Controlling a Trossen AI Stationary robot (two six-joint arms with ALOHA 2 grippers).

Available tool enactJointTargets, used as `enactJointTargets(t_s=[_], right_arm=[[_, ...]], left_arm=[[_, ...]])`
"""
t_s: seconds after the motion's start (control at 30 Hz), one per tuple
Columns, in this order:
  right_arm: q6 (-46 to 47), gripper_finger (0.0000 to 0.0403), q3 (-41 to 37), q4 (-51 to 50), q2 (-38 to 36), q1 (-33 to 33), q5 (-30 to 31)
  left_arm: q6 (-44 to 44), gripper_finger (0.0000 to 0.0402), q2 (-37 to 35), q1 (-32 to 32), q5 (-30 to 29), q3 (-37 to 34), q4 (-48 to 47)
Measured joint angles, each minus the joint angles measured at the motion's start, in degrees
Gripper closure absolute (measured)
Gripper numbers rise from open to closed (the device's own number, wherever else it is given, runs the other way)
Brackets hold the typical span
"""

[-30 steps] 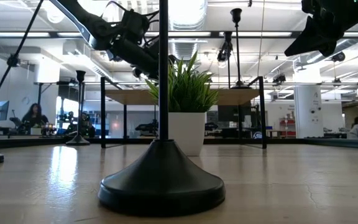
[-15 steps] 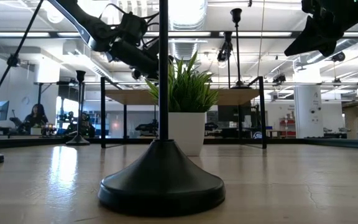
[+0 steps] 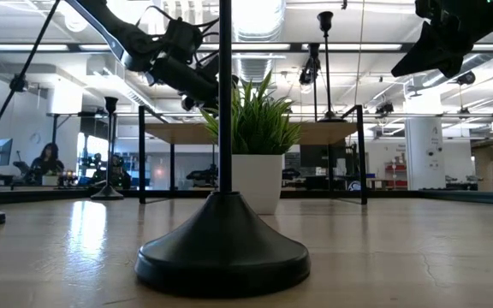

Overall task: Pick & Place candle stick holders
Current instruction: Put the top transparent glass candle holder on the shelf

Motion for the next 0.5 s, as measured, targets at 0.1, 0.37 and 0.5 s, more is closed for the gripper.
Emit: enactJointTargets(t_s=[0.1, 0.37, 0.5], right_arm=[[0.0, 0.0394, 0.0, 0.0, 0.0, -0.01, 0.0], [0.0, 0.0394, 0.0, 0.0, 0.01, -0.01, 0.0], [0.24, 0.0394, 0.0, -0.01, 0.02, -0.01, 0.0]], left_arm=[[0.01, 0.0191, 0.0, 0.0, 0.44, -0.02, 0.02], [0.71, 0.0185, 0.0, 0.03, 2.56, -0.07, 2.01], [1.02, 0.0185, 0.0, 0.3, 2.71, -0.07, 2.08]])
